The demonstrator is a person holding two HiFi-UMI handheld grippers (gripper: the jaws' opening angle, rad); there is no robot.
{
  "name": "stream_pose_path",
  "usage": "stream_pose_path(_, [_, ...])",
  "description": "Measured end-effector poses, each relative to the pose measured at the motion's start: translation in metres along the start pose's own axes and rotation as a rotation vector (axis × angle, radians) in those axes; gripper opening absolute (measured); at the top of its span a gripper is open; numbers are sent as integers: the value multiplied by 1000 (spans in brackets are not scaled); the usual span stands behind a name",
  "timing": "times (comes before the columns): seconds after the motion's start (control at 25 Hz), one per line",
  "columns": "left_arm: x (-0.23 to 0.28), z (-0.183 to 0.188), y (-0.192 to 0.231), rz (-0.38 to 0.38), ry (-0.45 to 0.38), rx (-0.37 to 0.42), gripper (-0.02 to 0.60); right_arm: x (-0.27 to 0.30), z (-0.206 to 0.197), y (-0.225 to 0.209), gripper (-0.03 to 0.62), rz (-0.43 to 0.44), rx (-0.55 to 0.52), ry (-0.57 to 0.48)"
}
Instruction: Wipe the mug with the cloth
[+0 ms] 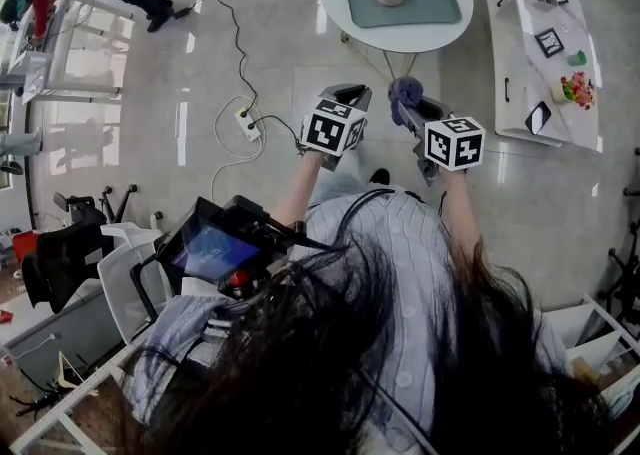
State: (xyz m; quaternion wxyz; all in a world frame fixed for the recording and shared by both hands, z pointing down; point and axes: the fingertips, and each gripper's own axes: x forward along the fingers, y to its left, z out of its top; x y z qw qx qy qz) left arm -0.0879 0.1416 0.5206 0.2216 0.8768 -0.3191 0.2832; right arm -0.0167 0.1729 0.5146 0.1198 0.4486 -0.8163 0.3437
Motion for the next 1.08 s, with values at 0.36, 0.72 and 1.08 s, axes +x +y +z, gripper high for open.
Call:
stream_pose_path(0.36, [-18, -10, -16, 13, -13, 12, 40, -9, -14, 19, 95, 23, -34, 11])
stream_pose_path(0.72, [-20, -18, -18, 18, 0, 7, 40, -9, -20, 22, 95, 32, -32, 21])
stream_pose_path(1.08, [-17, -20, -18, 11, 4, 9, 40, -10, -23, 17, 95, 17, -19, 24])
